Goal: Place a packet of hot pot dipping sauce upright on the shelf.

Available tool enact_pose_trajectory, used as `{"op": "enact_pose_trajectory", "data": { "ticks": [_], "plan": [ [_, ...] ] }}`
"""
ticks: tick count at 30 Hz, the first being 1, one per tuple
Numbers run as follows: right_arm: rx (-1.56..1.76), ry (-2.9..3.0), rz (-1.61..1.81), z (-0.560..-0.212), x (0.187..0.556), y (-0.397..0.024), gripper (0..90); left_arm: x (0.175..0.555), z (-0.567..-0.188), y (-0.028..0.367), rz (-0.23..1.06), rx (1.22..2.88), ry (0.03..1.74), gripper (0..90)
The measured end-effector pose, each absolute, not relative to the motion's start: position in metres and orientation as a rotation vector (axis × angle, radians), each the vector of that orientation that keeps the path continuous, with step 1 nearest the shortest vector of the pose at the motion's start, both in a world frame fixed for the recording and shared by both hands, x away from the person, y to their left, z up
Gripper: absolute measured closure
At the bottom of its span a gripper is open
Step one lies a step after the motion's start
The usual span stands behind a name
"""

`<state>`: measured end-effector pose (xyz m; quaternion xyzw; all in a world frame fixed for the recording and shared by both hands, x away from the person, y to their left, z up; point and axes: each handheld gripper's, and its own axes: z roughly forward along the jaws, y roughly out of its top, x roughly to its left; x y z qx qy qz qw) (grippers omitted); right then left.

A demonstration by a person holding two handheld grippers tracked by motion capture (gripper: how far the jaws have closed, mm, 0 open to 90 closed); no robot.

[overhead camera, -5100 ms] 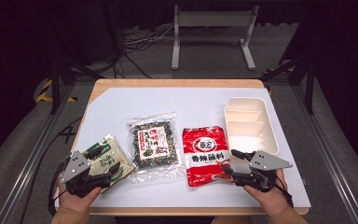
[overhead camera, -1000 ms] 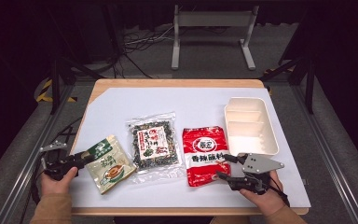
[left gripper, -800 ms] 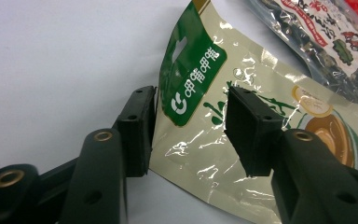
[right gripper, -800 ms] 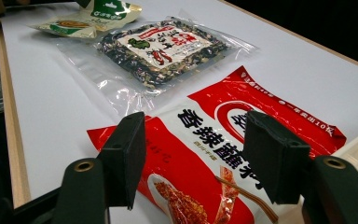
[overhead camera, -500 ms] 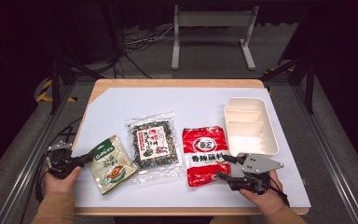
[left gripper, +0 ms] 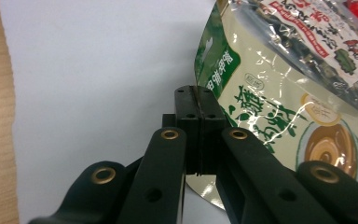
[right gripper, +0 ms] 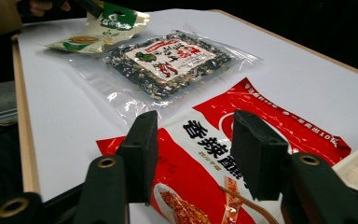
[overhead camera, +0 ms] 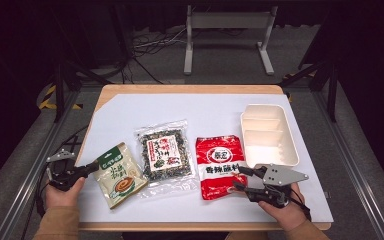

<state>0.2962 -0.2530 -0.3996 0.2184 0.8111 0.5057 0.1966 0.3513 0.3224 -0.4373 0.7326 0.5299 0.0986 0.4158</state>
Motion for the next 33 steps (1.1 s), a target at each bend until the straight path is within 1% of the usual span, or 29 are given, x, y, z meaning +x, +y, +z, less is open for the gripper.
{"op": "enact_pose_trajectory", "data": {
  "ticks": [7, 12, 16, 24, 33],
  "plan": [
    [0.583, 2.297, 1.485, -0.396, 0.296, -0.255, 54.8, 0.344, -0.424, 0.323, 0.264, 1.827, 1.278, 89.7],
    [0.579, 2.338, 1.465, -0.393, 0.297, -0.257, 63.6, 0.333, -0.413, 0.327, 0.263, 1.767, 1.235, 89.7],
    [0.566, 2.361, 1.446, -0.393, 0.297, -0.258, 66.5, 0.324, -0.401, 0.330, 0.283, 1.728, 1.187, 89.8],
    [0.553, 2.382, 1.430, -0.392, 0.297, -0.256, 67.3, 0.308, -0.378, 0.321, 0.351, 1.717, 1.066, 89.9],
    [0.535, 2.393, 1.428, -0.387, 0.297, -0.255, 67.8, 0.295, -0.352, 0.299, 0.412, 1.770, 0.935, 89.8]
  ]
}}
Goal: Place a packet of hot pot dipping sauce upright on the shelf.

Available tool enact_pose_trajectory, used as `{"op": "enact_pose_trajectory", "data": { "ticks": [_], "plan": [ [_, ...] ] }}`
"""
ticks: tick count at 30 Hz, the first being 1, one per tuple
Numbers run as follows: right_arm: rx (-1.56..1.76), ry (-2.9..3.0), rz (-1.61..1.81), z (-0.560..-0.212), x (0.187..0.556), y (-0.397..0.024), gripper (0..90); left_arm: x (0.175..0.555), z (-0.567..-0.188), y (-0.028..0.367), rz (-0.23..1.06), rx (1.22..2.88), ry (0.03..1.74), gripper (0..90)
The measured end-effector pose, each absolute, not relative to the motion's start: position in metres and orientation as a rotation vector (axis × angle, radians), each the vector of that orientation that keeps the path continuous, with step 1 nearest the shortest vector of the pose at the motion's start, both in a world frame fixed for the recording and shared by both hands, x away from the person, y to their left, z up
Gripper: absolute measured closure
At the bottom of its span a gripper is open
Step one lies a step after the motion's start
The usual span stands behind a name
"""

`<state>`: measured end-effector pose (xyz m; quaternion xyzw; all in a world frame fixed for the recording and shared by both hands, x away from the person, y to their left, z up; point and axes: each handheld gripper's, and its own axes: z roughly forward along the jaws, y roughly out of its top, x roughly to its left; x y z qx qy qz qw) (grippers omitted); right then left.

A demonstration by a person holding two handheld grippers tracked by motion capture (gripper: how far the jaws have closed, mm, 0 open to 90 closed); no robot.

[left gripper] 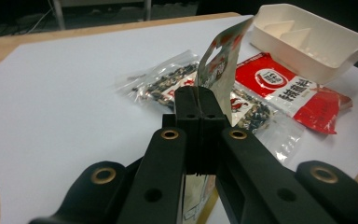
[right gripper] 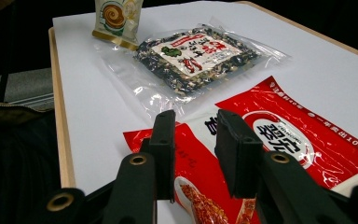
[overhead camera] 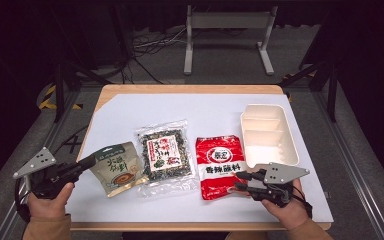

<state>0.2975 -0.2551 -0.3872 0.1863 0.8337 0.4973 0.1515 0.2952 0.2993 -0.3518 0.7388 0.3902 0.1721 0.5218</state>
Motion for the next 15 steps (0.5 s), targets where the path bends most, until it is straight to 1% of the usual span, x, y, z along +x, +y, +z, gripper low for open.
{"op": "enact_pose_trajectory", "data": {
  "ticks": [5, 11, 12, 15],
  "plan": [
    [0.502, 2.420, 1.421, -0.379, 0.299, -0.254, 66.4, 0.291, -0.338, 0.280, 0.432, 1.812, 0.849, 89.8],
    [0.496, 2.440, 1.416, -0.369, 0.304, -0.253, 62.5, 0.290, -0.328, 0.265, 0.371, 1.821, 0.804, 89.8],
    [0.489, 2.446, 1.406, -0.361, 0.308, -0.252, 60.9, 0.292, -0.324, 0.255, 0.336, 1.836, 0.786, 89.9],
    [0.483, 2.455, 1.383, -0.349, 0.311, -0.250, 59.5, 0.296, -0.319, 0.240, 0.309, 1.865, 0.751, 89.9]
  ]
}}
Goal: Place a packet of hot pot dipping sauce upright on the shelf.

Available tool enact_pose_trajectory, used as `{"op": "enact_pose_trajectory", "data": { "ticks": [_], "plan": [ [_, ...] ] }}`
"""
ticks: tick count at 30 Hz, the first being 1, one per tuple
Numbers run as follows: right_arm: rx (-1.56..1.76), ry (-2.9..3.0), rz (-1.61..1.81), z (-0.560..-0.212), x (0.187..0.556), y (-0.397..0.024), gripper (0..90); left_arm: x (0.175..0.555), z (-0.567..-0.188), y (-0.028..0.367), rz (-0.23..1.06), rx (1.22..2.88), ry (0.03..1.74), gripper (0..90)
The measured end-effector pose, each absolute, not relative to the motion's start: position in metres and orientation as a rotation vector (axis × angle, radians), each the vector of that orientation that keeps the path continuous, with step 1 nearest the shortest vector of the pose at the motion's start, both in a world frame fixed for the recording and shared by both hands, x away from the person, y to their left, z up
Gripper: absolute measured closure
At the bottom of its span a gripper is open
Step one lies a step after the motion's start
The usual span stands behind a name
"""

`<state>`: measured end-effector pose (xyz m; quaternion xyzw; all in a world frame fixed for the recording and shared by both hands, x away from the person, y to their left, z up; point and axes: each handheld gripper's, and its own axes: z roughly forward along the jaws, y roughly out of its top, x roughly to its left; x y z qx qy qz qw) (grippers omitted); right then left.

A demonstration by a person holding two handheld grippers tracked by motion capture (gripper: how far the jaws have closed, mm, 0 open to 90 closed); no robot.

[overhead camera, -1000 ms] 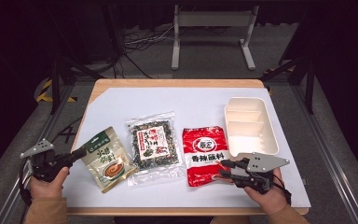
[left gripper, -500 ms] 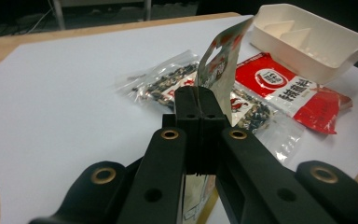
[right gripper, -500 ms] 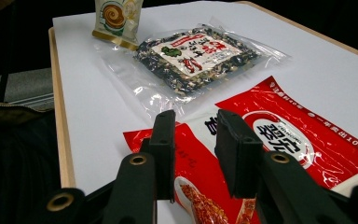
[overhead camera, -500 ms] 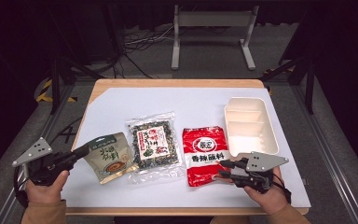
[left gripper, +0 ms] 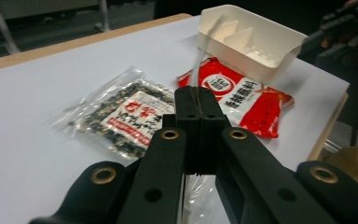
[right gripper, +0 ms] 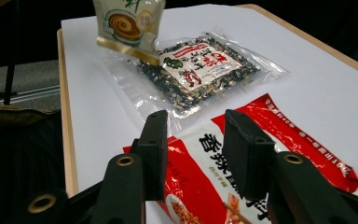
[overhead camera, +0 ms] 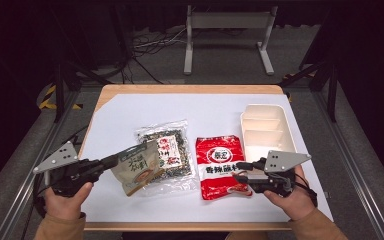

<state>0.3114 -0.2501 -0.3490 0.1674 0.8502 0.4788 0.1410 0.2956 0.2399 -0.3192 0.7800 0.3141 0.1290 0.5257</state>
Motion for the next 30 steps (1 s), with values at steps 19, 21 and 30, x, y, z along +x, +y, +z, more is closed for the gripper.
{"op": "enact_pose_trajectory", "data": {
  "ticks": [19, 21, 30],
  "plan": [
    [0.352, 2.568, 1.247, -0.278, 0.330, -0.225, 57.8, 0.316, -0.305, 0.179, 0.245, 1.915, 0.590, 89.9],
    [0.321, 2.583, 1.218, -0.270, 0.331, -0.219, 57.7, 0.318, -0.304, 0.174, 0.242, 1.913, 0.580, 89.9],
    [0.175, 2.611, 1.104, -0.242, 0.337, -0.193, 57.3, 0.328, -0.304, 0.153, 0.226, 1.918, 0.540, 89.8]
  ]
}}
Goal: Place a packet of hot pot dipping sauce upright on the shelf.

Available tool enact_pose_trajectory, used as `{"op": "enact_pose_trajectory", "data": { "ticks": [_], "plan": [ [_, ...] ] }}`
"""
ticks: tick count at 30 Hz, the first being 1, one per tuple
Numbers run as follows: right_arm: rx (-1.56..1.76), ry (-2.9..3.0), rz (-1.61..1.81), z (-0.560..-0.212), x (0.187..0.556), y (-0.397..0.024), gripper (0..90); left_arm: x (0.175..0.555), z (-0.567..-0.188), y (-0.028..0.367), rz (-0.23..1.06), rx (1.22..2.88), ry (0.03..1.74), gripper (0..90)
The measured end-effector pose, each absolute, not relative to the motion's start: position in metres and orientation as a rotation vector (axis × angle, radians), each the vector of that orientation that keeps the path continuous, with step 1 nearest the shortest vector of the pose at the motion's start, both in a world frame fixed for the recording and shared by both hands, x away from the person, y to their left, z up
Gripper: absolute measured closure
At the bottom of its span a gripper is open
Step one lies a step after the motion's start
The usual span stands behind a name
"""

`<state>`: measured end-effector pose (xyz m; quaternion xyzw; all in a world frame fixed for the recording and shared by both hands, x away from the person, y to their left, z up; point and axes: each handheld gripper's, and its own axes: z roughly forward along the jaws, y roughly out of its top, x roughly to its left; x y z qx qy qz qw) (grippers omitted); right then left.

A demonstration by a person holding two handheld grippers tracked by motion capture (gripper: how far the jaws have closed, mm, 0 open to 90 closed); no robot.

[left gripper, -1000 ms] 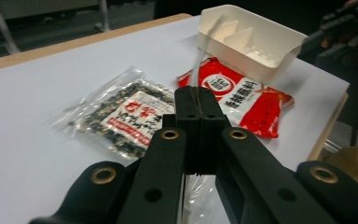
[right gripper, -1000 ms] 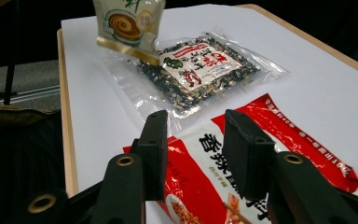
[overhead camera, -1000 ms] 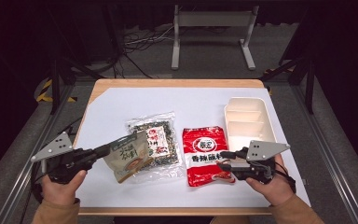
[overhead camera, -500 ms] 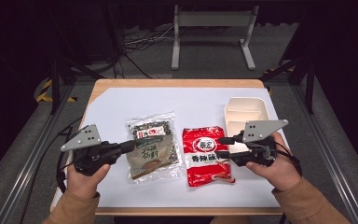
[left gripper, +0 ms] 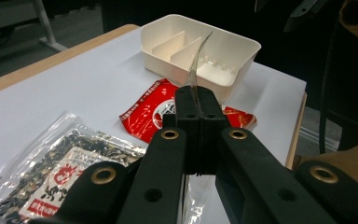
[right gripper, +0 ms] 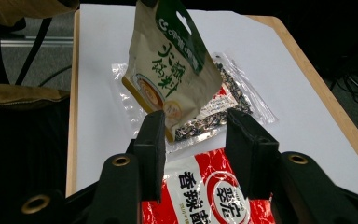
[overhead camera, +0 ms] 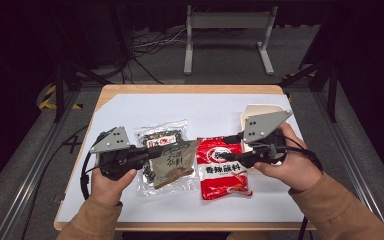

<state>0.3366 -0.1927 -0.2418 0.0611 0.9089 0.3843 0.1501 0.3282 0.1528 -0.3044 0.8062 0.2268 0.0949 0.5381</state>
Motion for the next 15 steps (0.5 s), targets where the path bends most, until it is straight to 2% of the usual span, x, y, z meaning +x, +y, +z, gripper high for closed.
{"op": "enact_pose_trajectory", "data": {
  "ticks": [6, 15],
  "plan": [
    [0.105, 2.640, 1.022, -0.228, 0.346, -0.174, 56.9, 0.332, -0.305, 0.139, 0.193, 1.914, 0.496, 89.9],
    [0.052, 2.731, 0.930, -0.234, 0.362, -0.158, 55.7, 0.330, -0.303, 0.127, 0.165, 1.908, 0.449, 89.9]
  ]
}}
